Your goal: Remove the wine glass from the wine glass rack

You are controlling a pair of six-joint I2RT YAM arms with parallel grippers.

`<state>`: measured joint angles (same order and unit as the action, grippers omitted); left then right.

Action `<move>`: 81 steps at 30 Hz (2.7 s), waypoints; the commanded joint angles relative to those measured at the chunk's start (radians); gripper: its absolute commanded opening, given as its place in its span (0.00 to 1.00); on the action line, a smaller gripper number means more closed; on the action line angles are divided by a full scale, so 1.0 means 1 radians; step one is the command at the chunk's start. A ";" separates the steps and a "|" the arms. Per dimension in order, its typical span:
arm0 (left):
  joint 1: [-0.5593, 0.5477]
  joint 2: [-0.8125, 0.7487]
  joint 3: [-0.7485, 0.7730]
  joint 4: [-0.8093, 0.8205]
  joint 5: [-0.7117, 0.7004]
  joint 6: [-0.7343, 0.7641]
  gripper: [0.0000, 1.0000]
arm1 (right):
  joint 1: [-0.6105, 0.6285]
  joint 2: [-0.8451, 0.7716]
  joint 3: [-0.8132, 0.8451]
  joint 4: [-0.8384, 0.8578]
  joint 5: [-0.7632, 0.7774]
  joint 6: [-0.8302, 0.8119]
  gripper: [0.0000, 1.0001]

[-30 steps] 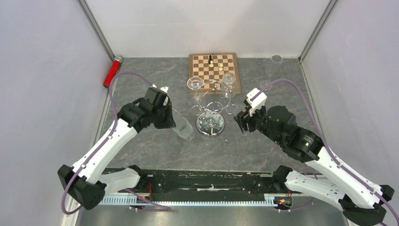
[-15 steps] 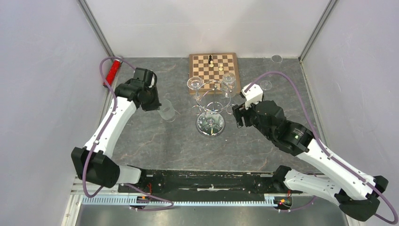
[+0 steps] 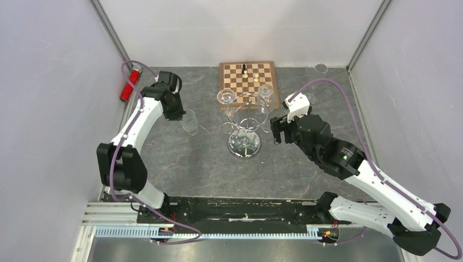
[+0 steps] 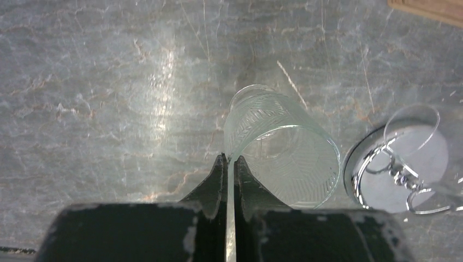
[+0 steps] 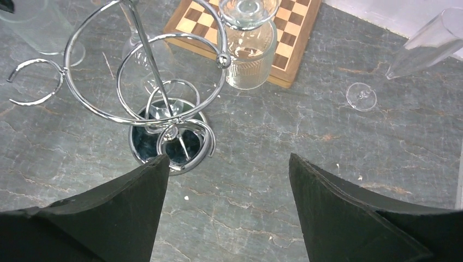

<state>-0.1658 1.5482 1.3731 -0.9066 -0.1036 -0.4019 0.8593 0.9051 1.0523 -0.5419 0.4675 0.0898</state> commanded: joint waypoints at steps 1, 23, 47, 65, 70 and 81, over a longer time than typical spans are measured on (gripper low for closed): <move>0.028 0.067 0.096 0.114 -0.010 0.015 0.02 | -0.003 -0.008 0.066 0.009 0.013 -0.005 0.83; 0.085 0.310 0.298 0.175 0.006 0.038 0.02 | -0.003 -0.034 0.040 0.010 -0.054 -0.044 0.82; 0.092 0.319 0.274 0.180 0.031 0.078 0.31 | -0.003 0.014 0.047 0.012 -0.031 -0.048 0.85; 0.091 0.065 0.148 0.176 0.123 0.079 0.78 | -0.011 0.176 0.321 -0.017 0.055 -0.081 0.86; 0.090 -0.047 0.053 0.204 0.175 0.082 0.78 | -0.179 0.274 0.404 -0.062 -0.141 -0.012 0.80; 0.065 -0.227 -0.092 0.261 0.288 0.059 0.76 | -0.420 0.380 0.433 0.017 -0.421 0.127 0.75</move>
<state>-0.0872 1.3930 1.3258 -0.7166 0.1184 -0.3439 0.4892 1.2762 1.4361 -0.5903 0.1875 0.1509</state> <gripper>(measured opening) 0.770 0.758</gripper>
